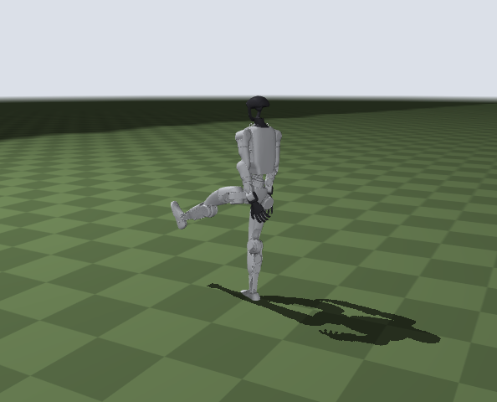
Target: In place motions
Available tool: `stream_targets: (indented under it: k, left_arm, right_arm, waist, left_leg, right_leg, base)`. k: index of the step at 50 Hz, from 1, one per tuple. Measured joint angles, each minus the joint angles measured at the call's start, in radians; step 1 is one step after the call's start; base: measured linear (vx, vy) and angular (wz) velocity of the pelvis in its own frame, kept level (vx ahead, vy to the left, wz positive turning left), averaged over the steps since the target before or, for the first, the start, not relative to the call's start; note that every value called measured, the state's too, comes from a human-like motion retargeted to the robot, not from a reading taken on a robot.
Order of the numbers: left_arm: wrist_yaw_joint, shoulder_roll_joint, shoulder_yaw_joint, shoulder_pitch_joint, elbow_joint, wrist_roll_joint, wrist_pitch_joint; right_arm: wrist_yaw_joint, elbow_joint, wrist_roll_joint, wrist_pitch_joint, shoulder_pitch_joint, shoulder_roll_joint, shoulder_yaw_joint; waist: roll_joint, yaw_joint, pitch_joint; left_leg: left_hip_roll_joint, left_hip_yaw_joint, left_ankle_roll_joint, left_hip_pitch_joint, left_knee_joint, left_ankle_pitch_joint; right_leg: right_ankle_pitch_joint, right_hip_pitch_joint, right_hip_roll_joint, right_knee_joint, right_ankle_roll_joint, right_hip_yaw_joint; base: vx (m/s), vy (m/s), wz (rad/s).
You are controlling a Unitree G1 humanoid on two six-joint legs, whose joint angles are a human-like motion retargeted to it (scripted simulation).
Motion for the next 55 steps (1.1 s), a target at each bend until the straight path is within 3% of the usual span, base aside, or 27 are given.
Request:
stream_targets:
  k: [5,9,16,18,20,21,22,23,25,33,40,46,55]
  left_arm:
    - [0.008,-0.018,0.000,0.005,0.012,0.026,0.009]
    - [0.000,-0.020,0.008,-0.002,-0.030,0.008,0.004]
    - [0.035,0.031,-0.018,-0.080,-0.077,-0.018,0.010]
    - [0.048,0.050,-0.024,-0.115,-0.097,-0.016,0.013]
    - [0.059,0.063,-0.026,-0.145,-0.125,-0.016,0.012]
    - [0.062,0.066,-0.029,-0.161,-0.142,-0.021,0.013]
    - [0.063,0.067,-0.032,-0.177,-0.158,-0.027,0.014]
    - [0.061,0.066,-0.034,-0.195,-0.174,-0.037,0.013]
    - [0.051,0.073,-0.030,-0.254,-0.195,-0.059,0.008]
    - [0.035,0.066,-0.137,-0.392,-0.274,-0.076,-0.009]
    - [0.016,0.037,-0.091,-0.319,-0.195,-0.039,-0.029]
    - [0.016,0.017,-0.079,-0.248,-0.041,0.046,0.014]
    - [0.107,-0.020,-0.055,-0.090,-0.042,0.063,0.002]
  right_arm:
    - [0.030,-0.054,-0.006,-0.036,0.025,0.004,0.011]
    - [0.010,-0.005,-0.038,-0.028,0.055,-0.002,-0.004]
    - [-0.028,0.204,-0.049,0.027,0.133,-0.046,-0.115]
    - [-0.046,0.273,-0.025,0.051,0.158,-0.068,-0.149]
    - [-0.065,0.335,-0.001,0.079,0.188,-0.090,-0.184]
    - [-0.080,0.370,0.014,0.092,0.200,-0.101,-0.203]
    - [-0.094,0.399,0.029,0.105,0.212,-0.110,-0.219]
    - [-0.106,0.418,0.047,0.117,0.225,-0.118,-0.230]
    - [-0.119,0.424,0.091,0.145,0.238,-0.121,-0.233]
    - [-0.094,0.392,0.110,0.112,0.221,-0.075,-0.211]
    - [-0.015,0.175,-0.053,0.067,0.115,-0.003,-0.073]
    - [0.034,0.003,-0.020,-0.011,0.050,0.036,-0.009]
    - [0.034,-0.011,-0.009,-0.032,0.003,0.024,0.021]
  waist:
    - [0.010,-0.025,-0.005]
    - [0.042,-0.081,-0.065]
    - [0.119,-0.234,-0.226]
    - [0.137,-0.266,-0.272]
    - [0.154,-0.283,-0.329]
    - [0.173,-0.301,-0.356]
    - [0.191,-0.324,-0.380]
    - [0.204,-0.356,-0.398]
    - [0.205,-0.393,-0.417]
    - [0.158,-0.293,-0.397]
    - [0.176,-0.325,-0.411]
    - [0.170,-0.319,-0.408]
    - [0.157,-0.296,-0.406]
  left_leg:
    - [0.014,0.022,-0.020,0.112,-0.006,0.014]
    - [0.036,0.049,-0.059,0.287,0.047,0.017]
    - [0.059,0.066,-0.092,0.652,0.274,0.115]
    - [0.048,0.059,-0.147,0.764,0.277,0.121]
    - [0.058,0.186,-0.165,0.862,0.213,-0.046]
    - [0.074,0.269,-0.171,0.886,0.149,-0.066]
    - [0.071,0.271,-0.170,0.895,0.090,-0.064]
    - [0.029,0.111,-0.156,0.872,0.042,-0.019]
    - [0.037,0.114,-0.193,0.849,0.015,0.007]
    - [0.013,0.133,-0.170,0.847,0.036,-0.008]
    - [0.026,0.171,-0.169,0.855,0.033,-0.024]
    - [0.020,0.180,-0.168,0.868,0.039,-0.036]
    - [0.000,0.169,-0.161,0.871,0.038,-0.044]
  right_leg:
    - [0.015,-0.007,0.013,-0.015,0.001,0.022]
    - [0.035,-0.018,0.050,-0.063,0.009,0.012]
    - [0.040,-0.060,0.114,-0.145,0.039,-0.059]
    - [0.037,-0.082,0.126,-0.158,0.048,-0.076]
    - [0.034,-0.107,0.136,-0.173,0.056,-0.085]
    - [0.031,-0.117,0.149,-0.182,0.059,-0.103]
    - [0.028,-0.124,0.158,-0.191,0.064,-0.127]
    - [0.026,-0.127,0.159,-0.201,0.072,-0.159]
    - [0.025,-0.145,0.143,-0.210,0.082,-0.202]
    - [0.050,-0.127,0.118,-0.232,0.086,-0.210]
    - [0.063,-0.137,0.132,-0.239,0.085,-0.176]
    - [0.064,-0.129,0.126,-0.240,0.086,-0.163]
    - [0.066,-0.127,0.110,-0.245,0.097,-0.160]
  base:
    - [-0.02,0.00,-0.16]
    - [0.03,0.00,0.09]
    - [0.13,0.01,0.67]
    - [0.13,0.01,0.74]
    - [0.16,-0.01,0.55]
    - [0.23,0.01,0.95]
    - [0.24,0.00,1.40]
    - [0.14,-0.01,1.41]
    - [-0.04,0.01,0.96]
    - [0.03,0.04,-0.07]
    - [0.03,0.02,-0.33]
    - [0.02,0.01,-0.01]
    - [0.04,0.05,0.11]
